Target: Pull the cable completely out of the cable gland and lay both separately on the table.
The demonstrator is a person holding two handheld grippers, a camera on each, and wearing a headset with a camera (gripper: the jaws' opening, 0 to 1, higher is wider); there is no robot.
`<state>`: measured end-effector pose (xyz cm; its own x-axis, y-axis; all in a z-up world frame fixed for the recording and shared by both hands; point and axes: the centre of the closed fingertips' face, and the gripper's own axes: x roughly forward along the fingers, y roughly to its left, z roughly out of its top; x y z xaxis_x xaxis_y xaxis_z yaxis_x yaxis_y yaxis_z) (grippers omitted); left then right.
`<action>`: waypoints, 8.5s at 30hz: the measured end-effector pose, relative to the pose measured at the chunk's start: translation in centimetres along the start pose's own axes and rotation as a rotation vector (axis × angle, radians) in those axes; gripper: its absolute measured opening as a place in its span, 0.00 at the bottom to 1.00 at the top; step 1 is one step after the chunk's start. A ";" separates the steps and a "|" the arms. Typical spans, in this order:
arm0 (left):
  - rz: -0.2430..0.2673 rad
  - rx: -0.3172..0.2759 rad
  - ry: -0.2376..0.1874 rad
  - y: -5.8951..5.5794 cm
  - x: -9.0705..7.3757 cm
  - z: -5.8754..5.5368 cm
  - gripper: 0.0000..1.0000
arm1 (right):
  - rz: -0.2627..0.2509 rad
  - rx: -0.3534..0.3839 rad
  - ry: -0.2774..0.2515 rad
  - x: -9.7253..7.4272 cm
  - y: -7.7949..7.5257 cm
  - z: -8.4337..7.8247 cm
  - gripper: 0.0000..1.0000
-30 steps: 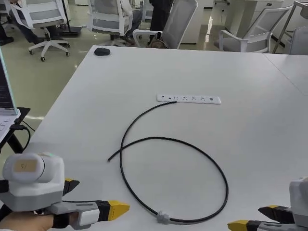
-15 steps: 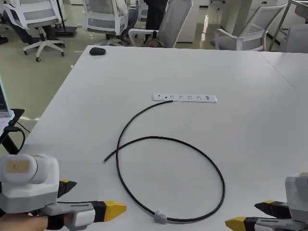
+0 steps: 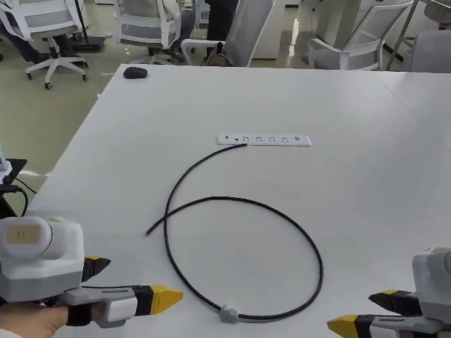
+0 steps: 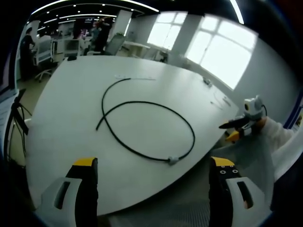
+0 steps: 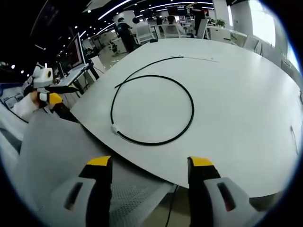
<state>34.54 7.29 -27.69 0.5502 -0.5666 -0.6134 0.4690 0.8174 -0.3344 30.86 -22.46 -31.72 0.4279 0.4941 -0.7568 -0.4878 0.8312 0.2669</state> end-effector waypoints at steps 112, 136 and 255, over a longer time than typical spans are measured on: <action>-0.350 0.281 -0.209 -9.9 -1.4 9.1 0.59 | 0.315 -0.978 -0.161 -0.8 14.7 13.0 0.10; -0.755 0.390 -0.321 -17.2 -4.1 10.5 0.29 | 0.459 -1.070 -0.441 -6.6 19.4 15.3 0.10; -0.809 0.596 -0.558 -20.4 -7.7 13.3 0.15 | 1.029 -0.158 -0.443 -11.4 20.6 17.6 0.11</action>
<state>29.89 -6.46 -6.67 0.0981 -0.9921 0.0786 0.9952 0.0981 -0.0033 29.35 -6.47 -7.12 -0.0158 0.9977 0.0656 -0.8410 -0.0488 0.5388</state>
